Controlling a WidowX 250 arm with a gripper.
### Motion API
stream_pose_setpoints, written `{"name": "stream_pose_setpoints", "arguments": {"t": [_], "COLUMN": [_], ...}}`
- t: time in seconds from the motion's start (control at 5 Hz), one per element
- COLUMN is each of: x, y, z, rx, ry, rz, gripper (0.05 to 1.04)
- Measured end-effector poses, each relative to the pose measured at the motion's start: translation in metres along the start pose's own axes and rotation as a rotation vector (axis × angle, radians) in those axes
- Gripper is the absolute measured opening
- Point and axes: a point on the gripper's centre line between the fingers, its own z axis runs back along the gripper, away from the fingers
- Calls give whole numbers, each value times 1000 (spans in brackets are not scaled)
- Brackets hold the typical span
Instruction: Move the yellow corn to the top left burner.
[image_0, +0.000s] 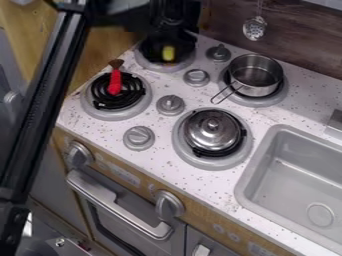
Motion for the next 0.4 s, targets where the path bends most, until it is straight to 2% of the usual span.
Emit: {"name": "stream_pose_setpoints", "arguments": {"t": [0.2, 0.4], "x": [0, -4], "y": [3, 9], "z": [0, -1], "rx": [5, 11], "ry": [3, 9], "rz": [13, 40], "gripper": [643, 926]}}
